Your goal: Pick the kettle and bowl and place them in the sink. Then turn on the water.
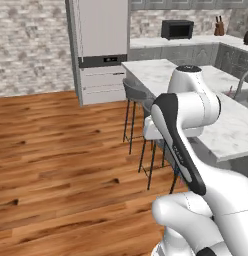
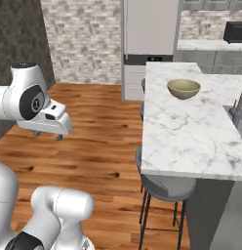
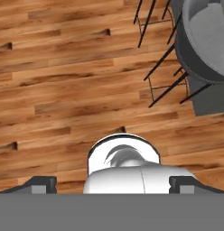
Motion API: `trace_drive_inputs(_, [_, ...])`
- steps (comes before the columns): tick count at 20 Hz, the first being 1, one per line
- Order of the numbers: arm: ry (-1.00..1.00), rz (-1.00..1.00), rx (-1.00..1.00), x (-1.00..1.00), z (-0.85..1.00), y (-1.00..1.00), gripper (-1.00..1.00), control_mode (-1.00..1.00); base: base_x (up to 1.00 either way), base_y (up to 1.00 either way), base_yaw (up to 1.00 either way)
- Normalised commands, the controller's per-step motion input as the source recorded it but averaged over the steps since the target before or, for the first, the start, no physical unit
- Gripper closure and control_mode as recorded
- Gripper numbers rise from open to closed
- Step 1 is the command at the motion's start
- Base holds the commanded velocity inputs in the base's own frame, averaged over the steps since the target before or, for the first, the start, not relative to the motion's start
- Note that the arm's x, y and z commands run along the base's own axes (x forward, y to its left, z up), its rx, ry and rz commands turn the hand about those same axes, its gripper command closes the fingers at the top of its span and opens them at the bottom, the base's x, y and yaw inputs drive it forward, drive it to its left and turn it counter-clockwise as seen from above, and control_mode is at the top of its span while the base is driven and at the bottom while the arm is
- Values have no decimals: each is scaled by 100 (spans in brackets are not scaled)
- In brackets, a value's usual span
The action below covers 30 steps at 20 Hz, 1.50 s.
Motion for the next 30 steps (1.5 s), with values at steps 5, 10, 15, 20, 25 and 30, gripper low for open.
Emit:
trace_drive_inputs(5, [0, 0, 0, 0, 0, 0, -100, 100, 98, 69, -20])
trace_drive_inputs(10, [0, 0, 0, 0, 0, 0, -100, 100, 76, 21, -31])
trace_drive_inputs(15, [0, 0, 0, 0, 0, 0, -100, 100, 46, 7, -42])
trace_drive_inputs(20, [0, 0, 0, 0, 0, 0, -100, 100, 22, 12, -54])
trace_drive_inputs(25, [0, 0, 0, 0, 0, 0, -100, 100, 33, 26, -62])
trace_drive_inputs(30, [0, 0, 0, 0, 0, 0, -100, 100, 32, 39, -62])
